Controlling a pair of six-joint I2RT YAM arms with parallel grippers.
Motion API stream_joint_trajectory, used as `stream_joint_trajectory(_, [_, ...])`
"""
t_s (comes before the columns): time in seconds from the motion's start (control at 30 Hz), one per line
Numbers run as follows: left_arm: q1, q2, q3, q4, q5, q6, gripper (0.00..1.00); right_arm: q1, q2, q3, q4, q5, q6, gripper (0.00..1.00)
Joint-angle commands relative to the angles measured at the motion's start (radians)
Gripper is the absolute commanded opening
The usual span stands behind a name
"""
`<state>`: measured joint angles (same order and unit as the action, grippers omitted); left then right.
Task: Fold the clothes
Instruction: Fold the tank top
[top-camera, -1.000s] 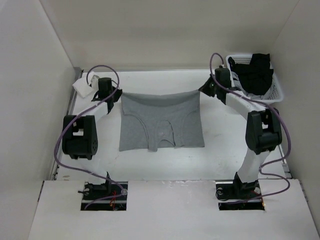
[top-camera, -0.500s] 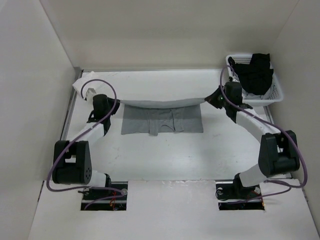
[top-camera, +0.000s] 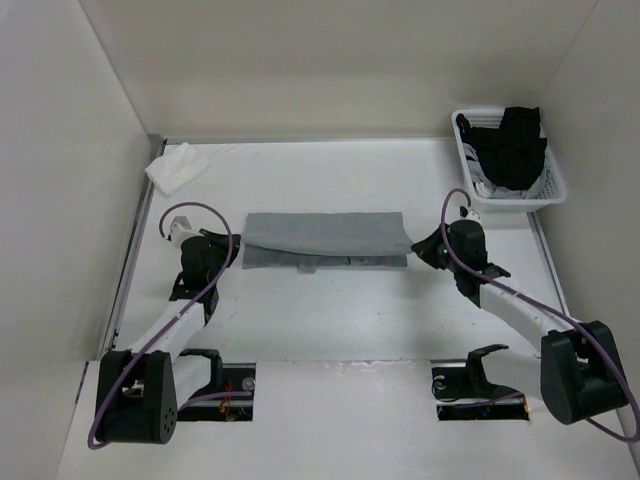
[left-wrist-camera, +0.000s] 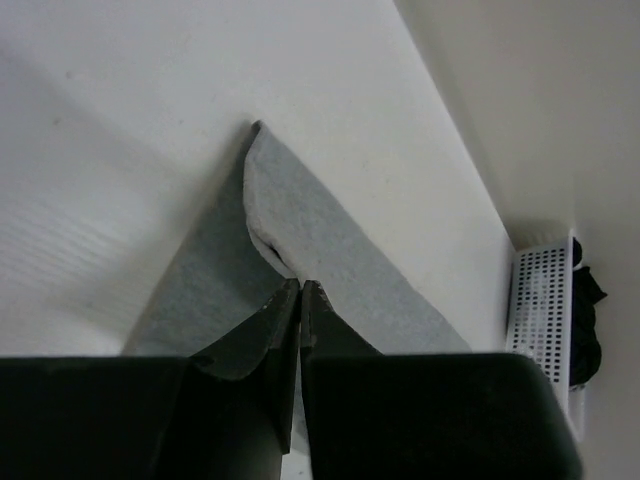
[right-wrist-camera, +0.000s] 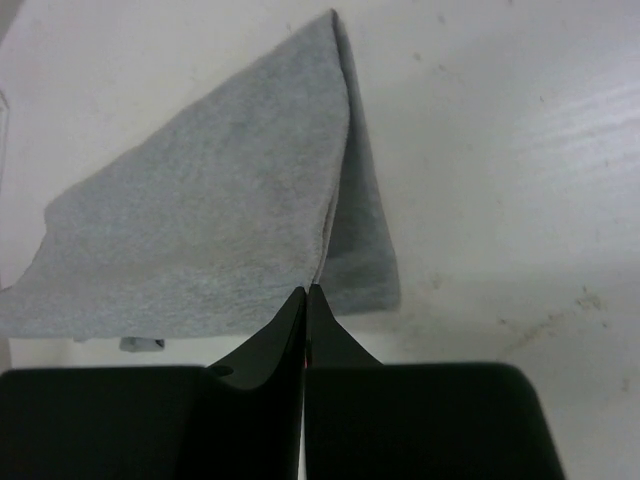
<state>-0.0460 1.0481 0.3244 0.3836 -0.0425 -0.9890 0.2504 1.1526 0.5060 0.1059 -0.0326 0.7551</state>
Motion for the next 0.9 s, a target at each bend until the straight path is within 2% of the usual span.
stream_joint_trajectory(0.0, [0.005, -0.010, -0.077, 0.061, 0.018, 0.039, 0.02, 0.008, 0.015, -0.058, 0.055, 0.043, 0.038, 0.01])
stream_joint_trajectory(0.13, [0.013, -0.005, -0.139, 0.087, 0.024, 0.039, 0.07, 0.010, 0.044, -0.098, 0.071, 0.045, 0.056, 0.03])
stream_joint_trajectory(0.2, [0.030, -0.013, -0.140, 0.078, 0.029, 0.039, 0.20, 0.010, 0.032, -0.107, 0.061, 0.059, 0.055, 0.15])
stream_joint_trajectory(0.23, [0.041, -0.031, -0.136, 0.074, 0.039, 0.036, 0.26, 0.010, 0.006, -0.109, 0.052, 0.074, 0.046, 0.24])
stream_joint_trajectory(0.33, [0.035, -0.109, -0.113, 0.034, 0.029, 0.030, 0.28, -0.001, -0.054, -0.106, 0.037, 0.091, 0.017, 0.41])
stream_joint_trajectory(0.43, [-0.037, -0.140, -0.067, 0.000, -0.034, 0.036, 0.27, -0.010, 0.011, -0.063, 0.066, 0.059, 0.004, 0.49])
stream_joint_trajectory(0.57, [-0.172, -0.057, -0.010, 0.029, -0.095, 0.053, 0.26, -0.032, 0.182, -0.012, 0.152, -0.055, 0.018, 0.49])
stream_joint_trajectory(0.73, [-0.234, 0.015, -0.008, 0.126, -0.080, 0.047, 0.25, -0.061, 0.334, -0.004, 0.277, -0.157, 0.104, 0.46])
stream_joint_trajectory(0.87, [-0.255, 0.027, -0.010, 0.155, -0.077, 0.046, 0.24, -0.072, 0.409, 0.017, 0.339, -0.196, 0.173, 0.26])
